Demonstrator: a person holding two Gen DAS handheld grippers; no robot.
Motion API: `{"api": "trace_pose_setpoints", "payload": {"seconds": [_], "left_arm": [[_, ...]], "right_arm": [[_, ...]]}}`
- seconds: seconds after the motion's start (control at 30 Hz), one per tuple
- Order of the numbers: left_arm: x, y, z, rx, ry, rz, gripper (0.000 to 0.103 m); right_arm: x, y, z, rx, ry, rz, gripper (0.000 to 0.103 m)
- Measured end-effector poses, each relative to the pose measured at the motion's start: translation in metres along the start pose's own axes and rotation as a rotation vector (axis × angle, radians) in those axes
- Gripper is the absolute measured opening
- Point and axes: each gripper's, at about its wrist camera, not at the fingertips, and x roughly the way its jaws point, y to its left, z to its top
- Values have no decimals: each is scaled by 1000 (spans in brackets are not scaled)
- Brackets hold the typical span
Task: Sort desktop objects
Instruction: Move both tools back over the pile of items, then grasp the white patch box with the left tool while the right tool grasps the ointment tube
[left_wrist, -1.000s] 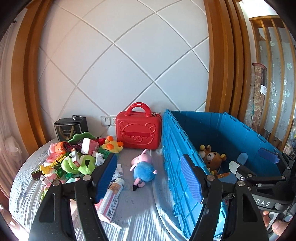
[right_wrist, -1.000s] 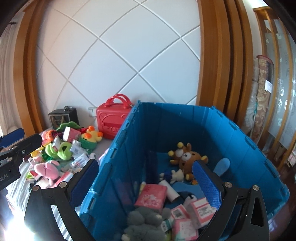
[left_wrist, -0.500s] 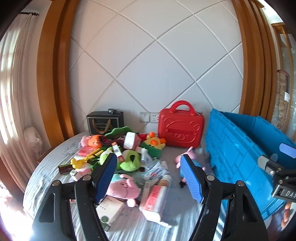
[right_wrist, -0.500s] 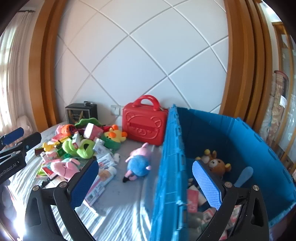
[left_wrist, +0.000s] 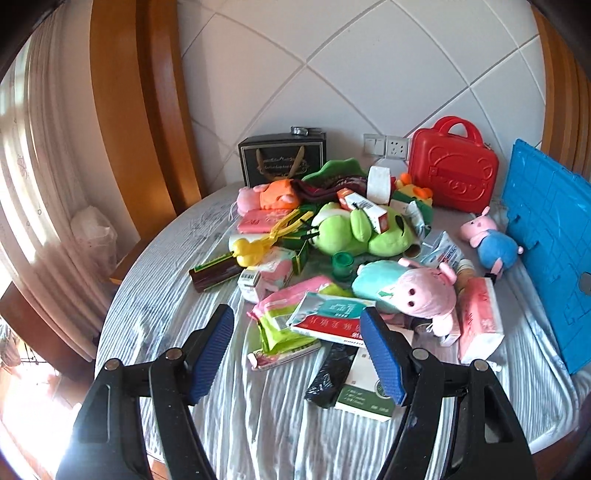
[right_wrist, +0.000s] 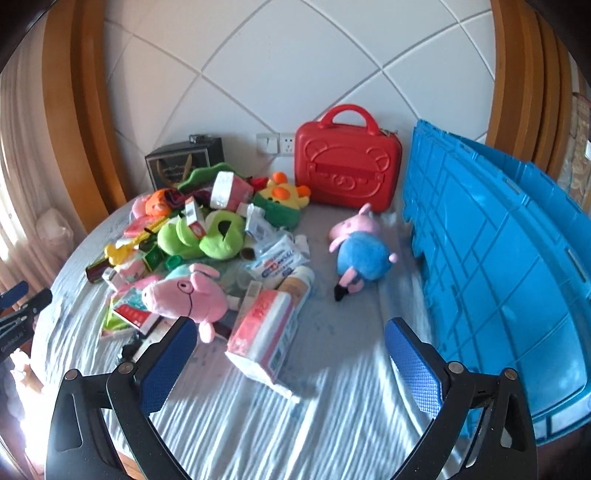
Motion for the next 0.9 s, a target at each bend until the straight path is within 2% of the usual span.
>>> {"api": "trace_pose_setpoints", "payload": {"seconds": [0.17, 0.33, 0.5, 0.63, 0.9], "left_arm": [[38, 29, -26, -66, 121, -14, 70], [70, 25, -48, -60, 244, -4, 70], [94, 6, -56, -37, 316, -10, 70], [102, -18, -55, -5, 326, -40, 70], [129, -82, -64, 121, 408, -182, 70]], "right_arm": [[33, 3, -14, -8, 99, -45, 103], [74, -5, -30, 0, 200, -45, 103], [110, -16, -42, 15, 278, -12, 103], [128, -26, -44, 23, 300, 21, 103], [151, -9, -49, -13, 361, 63, 103]]}}
